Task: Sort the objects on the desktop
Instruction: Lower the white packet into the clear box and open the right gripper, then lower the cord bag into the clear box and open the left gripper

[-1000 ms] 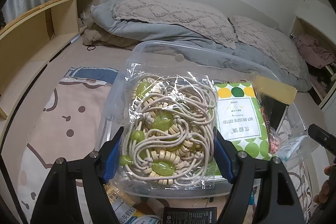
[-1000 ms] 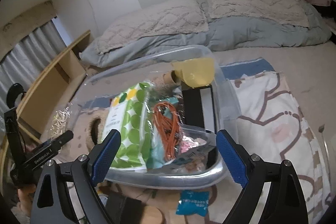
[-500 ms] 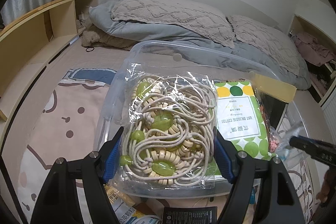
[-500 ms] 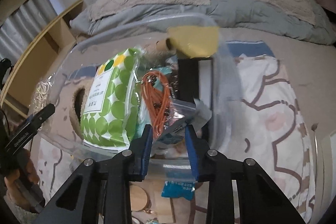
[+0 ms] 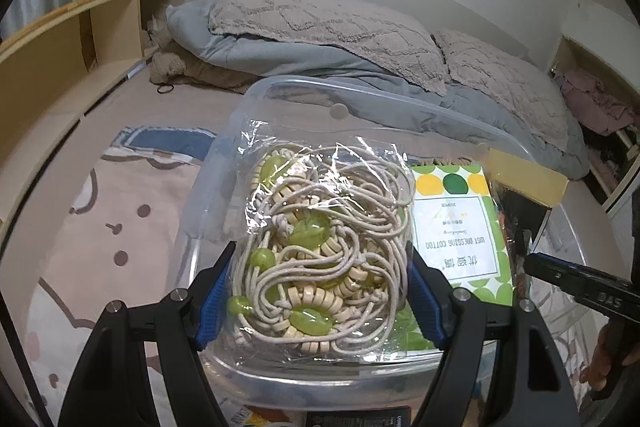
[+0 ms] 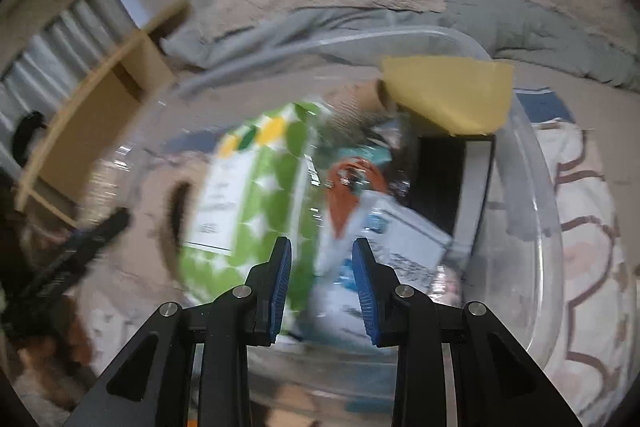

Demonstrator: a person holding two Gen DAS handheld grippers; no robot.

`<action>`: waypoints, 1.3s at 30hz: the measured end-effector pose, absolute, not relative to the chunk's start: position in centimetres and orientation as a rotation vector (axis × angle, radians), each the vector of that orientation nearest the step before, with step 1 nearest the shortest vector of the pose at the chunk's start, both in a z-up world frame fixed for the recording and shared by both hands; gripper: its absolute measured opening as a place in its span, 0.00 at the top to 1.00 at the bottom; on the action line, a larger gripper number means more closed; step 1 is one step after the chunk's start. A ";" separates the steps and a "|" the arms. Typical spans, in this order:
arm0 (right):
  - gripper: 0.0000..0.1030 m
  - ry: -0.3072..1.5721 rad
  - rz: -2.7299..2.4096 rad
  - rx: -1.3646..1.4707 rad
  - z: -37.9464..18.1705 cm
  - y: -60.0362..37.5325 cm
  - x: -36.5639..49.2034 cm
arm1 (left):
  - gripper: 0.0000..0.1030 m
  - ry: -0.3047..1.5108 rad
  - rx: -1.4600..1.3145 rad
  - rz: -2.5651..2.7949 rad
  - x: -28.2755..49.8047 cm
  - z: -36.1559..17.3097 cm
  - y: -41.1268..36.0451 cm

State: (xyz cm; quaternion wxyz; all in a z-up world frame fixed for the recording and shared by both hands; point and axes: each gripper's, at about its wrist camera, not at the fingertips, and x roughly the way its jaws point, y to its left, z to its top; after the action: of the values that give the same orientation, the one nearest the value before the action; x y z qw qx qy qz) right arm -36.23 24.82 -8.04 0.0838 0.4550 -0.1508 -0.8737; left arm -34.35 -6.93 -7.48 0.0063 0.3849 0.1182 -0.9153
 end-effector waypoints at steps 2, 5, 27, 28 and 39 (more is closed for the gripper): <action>0.69 -0.415 -2.637 1.335 -7.3 24.8 -35.8 | 0.26 0.352 1.201 -2.864 -34.4 -7.5 -6.7; 0.69 -0.374 -2.659 1.311 -6.6 24.8 -35.0 | 0.26 0.311 1.209 -2.861 -34.4 -7.7 -6.3; 0.68 -0.396 -2.706 1.321 -6.1 25.9 -33.4 | 0.10 0.154 1.095 -2.816 -32.3 -6.1 -6.5; 0.69 -0.399 -2.708 1.319 -6.1 25.9 -33.4 | 0.10 0.166 1.094 -2.821 -32.2 -6.0 -6.7; 0.68 -0.396 -2.774 1.265 -6.1 25.9 -32.8 | 0.10 0.272 1.108 -2.828 -31.1 -5.5 -7.7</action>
State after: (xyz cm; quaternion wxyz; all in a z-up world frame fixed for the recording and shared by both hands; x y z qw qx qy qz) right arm -32.80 25.90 -6.12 0.0338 0.4112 -0.1288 -0.9018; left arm -31.09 -7.68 -5.47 0.0461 0.3630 0.0891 -0.9264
